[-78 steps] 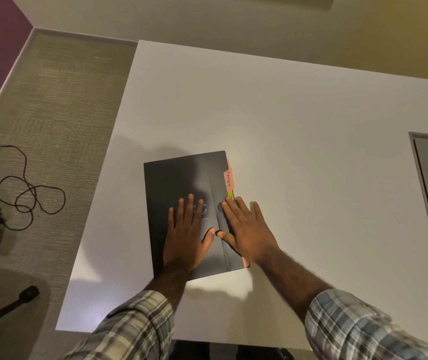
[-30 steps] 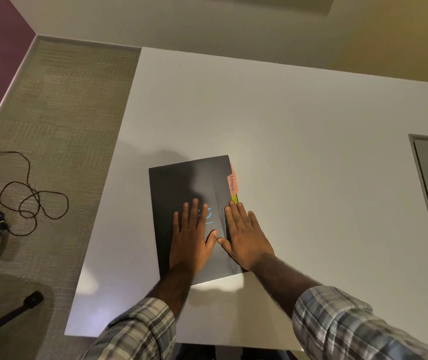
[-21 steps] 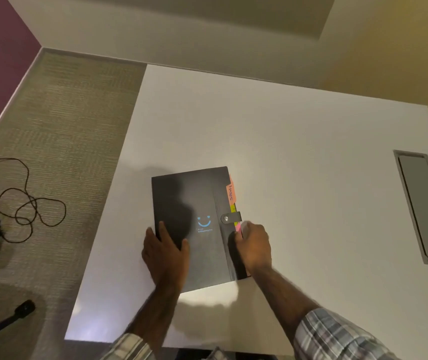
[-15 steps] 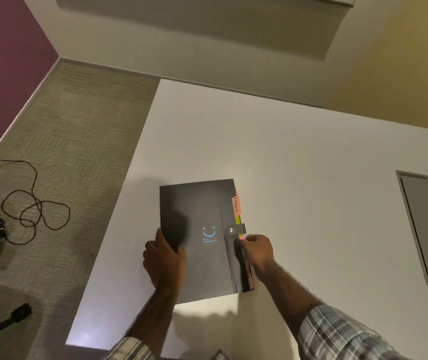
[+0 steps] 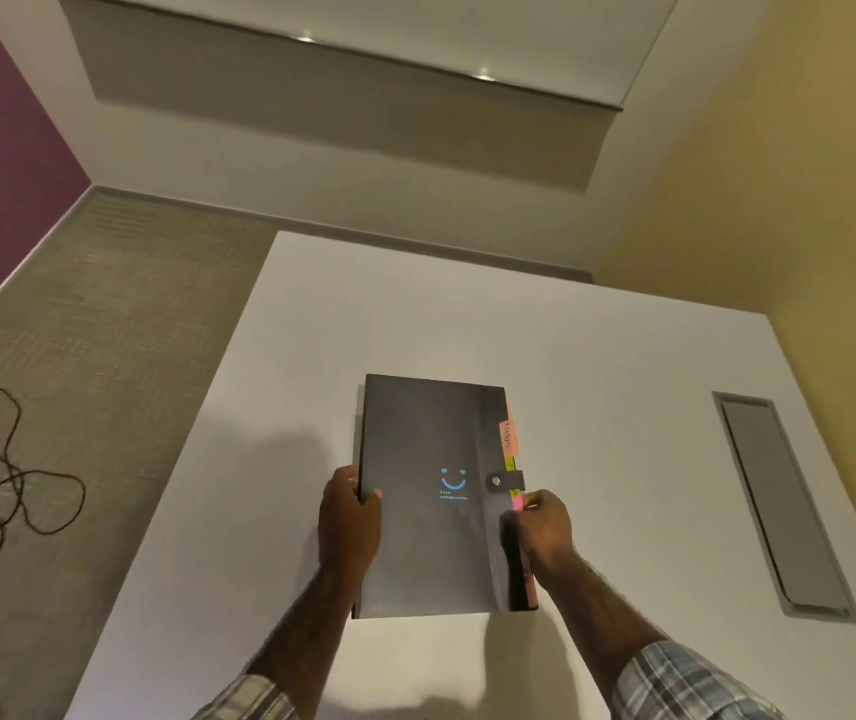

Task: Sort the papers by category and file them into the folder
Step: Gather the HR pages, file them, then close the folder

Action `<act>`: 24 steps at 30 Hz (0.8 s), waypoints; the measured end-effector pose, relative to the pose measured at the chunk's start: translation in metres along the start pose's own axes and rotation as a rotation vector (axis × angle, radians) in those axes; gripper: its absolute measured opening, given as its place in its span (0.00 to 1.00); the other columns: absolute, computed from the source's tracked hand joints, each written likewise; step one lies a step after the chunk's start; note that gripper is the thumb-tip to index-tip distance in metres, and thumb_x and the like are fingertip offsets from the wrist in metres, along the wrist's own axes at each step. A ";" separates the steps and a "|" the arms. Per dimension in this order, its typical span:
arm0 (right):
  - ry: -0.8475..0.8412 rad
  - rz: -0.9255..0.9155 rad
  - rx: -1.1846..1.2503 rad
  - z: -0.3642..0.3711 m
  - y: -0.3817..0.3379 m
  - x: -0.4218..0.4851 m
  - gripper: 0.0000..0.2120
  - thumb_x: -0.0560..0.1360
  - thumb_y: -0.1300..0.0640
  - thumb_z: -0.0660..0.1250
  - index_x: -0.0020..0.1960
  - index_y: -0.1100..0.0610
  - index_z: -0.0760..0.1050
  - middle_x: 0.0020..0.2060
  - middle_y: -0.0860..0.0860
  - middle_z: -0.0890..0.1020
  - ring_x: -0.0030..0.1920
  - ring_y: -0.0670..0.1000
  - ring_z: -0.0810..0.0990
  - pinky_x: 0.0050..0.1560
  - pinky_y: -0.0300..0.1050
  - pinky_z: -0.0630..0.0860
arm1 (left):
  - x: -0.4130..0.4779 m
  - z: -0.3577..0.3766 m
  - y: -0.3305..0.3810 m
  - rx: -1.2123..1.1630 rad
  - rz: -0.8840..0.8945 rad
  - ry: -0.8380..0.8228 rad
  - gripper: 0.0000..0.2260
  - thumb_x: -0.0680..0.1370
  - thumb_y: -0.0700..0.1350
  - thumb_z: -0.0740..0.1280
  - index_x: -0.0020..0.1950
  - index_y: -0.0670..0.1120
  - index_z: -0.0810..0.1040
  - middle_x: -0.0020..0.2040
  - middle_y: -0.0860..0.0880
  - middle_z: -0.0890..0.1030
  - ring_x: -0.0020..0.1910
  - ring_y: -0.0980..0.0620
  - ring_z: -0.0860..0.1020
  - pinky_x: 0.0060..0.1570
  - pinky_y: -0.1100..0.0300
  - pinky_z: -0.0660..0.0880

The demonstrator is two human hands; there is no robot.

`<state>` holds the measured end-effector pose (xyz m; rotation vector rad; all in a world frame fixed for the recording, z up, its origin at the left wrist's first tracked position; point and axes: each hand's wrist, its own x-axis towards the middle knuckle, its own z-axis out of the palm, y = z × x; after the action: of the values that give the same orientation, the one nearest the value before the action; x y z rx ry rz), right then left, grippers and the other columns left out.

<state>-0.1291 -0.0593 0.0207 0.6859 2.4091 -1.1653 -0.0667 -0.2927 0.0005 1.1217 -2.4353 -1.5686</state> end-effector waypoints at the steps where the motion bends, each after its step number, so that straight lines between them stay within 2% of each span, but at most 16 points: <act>1: 0.017 0.002 0.003 -0.014 0.004 0.008 0.07 0.66 0.66 0.70 0.44 0.62 0.78 0.38 0.56 0.83 0.41 0.58 0.84 0.39 0.50 0.79 | -0.002 0.013 0.011 0.022 0.034 -0.027 0.11 0.74 0.37 0.70 0.55 0.45 0.78 0.51 0.44 0.83 0.51 0.41 0.81 0.50 0.54 0.75; 7: 0.129 0.020 0.038 -0.102 0.030 0.064 0.06 0.67 0.67 0.69 0.43 0.60 0.77 0.37 0.56 0.83 0.40 0.59 0.83 0.41 0.52 0.80 | -0.013 0.103 0.069 0.142 0.158 -0.178 0.15 0.77 0.42 0.69 0.65 0.45 0.77 0.58 0.46 0.82 0.57 0.44 0.81 0.58 0.49 0.78; 11: 0.149 0.049 0.070 -0.145 0.049 0.101 0.07 0.67 0.67 0.68 0.43 0.58 0.76 0.37 0.58 0.83 0.40 0.60 0.84 0.43 0.57 0.83 | -0.021 0.159 0.094 0.196 0.137 -0.208 0.15 0.78 0.43 0.69 0.65 0.47 0.77 0.59 0.48 0.83 0.56 0.46 0.82 0.57 0.48 0.80; 15: 0.151 0.063 0.041 -0.177 0.063 0.135 0.06 0.72 0.67 0.70 0.45 0.58 0.76 0.40 0.57 0.83 0.42 0.60 0.83 0.45 0.54 0.82 | -0.026 0.205 0.113 0.231 0.125 -0.249 0.16 0.80 0.44 0.68 0.68 0.48 0.76 0.61 0.49 0.82 0.57 0.47 0.82 0.56 0.51 0.81; 18: 0.116 0.064 0.016 -0.192 0.073 0.155 0.06 0.73 0.66 0.71 0.47 0.59 0.76 0.41 0.57 0.82 0.42 0.59 0.83 0.46 0.56 0.83 | -0.025 0.229 0.116 0.258 0.106 -0.257 0.17 0.80 0.47 0.68 0.69 0.50 0.74 0.62 0.50 0.82 0.57 0.47 0.82 0.57 0.47 0.82; 20: 0.087 0.063 0.003 -0.200 0.078 0.166 0.06 0.74 0.66 0.71 0.49 0.59 0.76 0.43 0.56 0.82 0.43 0.56 0.81 0.44 0.51 0.81 | -0.025 0.242 0.115 0.279 0.096 -0.256 0.16 0.80 0.47 0.68 0.68 0.51 0.74 0.61 0.50 0.82 0.55 0.48 0.83 0.56 0.46 0.82; 22: 0.057 0.048 -0.012 -0.204 0.083 0.174 0.06 0.75 0.66 0.71 0.48 0.60 0.76 0.42 0.54 0.80 0.40 0.51 0.78 0.37 0.41 0.74 | -0.027 0.250 0.116 0.296 0.075 -0.252 0.15 0.80 0.46 0.67 0.67 0.51 0.75 0.61 0.50 0.83 0.55 0.48 0.82 0.56 0.46 0.82; 24: 0.039 0.040 -0.022 -0.206 0.086 0.178 0.06 0.75 0.66 0.71 0.48 0.59 0.75 0.40 0.53 0.79 0.38 0.48 0.76 0.34 0.39 0.70 | -0.032 0.255 0.118 0.317 0.065 -0.242 0.15 0.80 0.45 0.67 0.67 0.49 0.75 0.61 0.49 0.82 0.57 0.47 0.82 0.58 0.47 0.81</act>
<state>-0.2493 0.1982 -0.0051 0.7530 2.4254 -1.1181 -0.2075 -0.0485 -0.0184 0.9192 -2.9289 -1.4079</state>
